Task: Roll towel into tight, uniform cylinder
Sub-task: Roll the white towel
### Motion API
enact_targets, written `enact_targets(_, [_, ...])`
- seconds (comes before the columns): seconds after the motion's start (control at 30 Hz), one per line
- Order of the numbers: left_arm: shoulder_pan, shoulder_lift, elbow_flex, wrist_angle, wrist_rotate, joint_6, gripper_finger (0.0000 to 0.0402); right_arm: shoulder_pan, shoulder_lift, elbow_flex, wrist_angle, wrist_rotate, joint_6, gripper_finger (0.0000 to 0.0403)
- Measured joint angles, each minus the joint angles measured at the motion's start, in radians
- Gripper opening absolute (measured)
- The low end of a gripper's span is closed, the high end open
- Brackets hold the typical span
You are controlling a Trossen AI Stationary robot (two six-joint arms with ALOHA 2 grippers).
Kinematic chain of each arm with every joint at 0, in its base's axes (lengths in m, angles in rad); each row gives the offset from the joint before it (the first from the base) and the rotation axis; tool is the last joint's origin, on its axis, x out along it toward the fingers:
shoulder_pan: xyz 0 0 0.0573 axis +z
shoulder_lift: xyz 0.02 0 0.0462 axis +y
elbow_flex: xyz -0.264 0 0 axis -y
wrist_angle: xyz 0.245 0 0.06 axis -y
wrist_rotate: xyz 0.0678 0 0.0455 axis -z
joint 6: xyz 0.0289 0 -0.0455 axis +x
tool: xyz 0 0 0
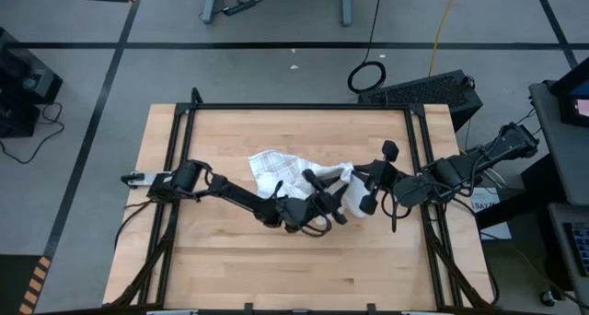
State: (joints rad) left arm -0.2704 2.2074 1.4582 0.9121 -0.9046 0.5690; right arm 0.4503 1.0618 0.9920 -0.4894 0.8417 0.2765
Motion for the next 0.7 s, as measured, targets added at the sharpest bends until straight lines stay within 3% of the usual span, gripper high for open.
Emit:
enact_targets(0.07, [-0.015, 0.0, 0.0, 0.001, -0.017, 0.044, 0.0027, 0.0, 0.0, 0.0, -0.02, -0.001, 0.0, 0.0016])
enact_targets(0.1, [-0.021, 0.0, 0.0, 0.012, -0.027, 0.063, 0.0015, 0.0, 0.0, 0.0, -0.027, -0.001, 0.0, 0.0016])
enact_targets(0.27, [-0.049, -0.003, 0.0, 0.053, -0.115, 0.192, 0.0006, 0.0, 0.0, 0.0, -0.041, -0.007, -0.012, 0.0016])
enact_targets(0.43, [-0.101, -0.066, -0.001, -0.008, -0.192, 0.28, 0.0003, 0.003, 0.0, 0.0, -0.094, -0.013, -0.017, 0.0016])
enact_targets(0.57, [-0.134, -0.136, -0.001, -0.152, -0.21, 0.295, 0.0002, 0.004, 0.0, 0.0, -0.156, -0.063, 0.034, 0.0016])
enact_targets(0.7, [-0.141, -0.211, -0.001, -0.395, -0.205, 0.195, 0.0001, 0.004, 0.0, -0.012, -0.172, -0.155, 0.11, 0.0035])
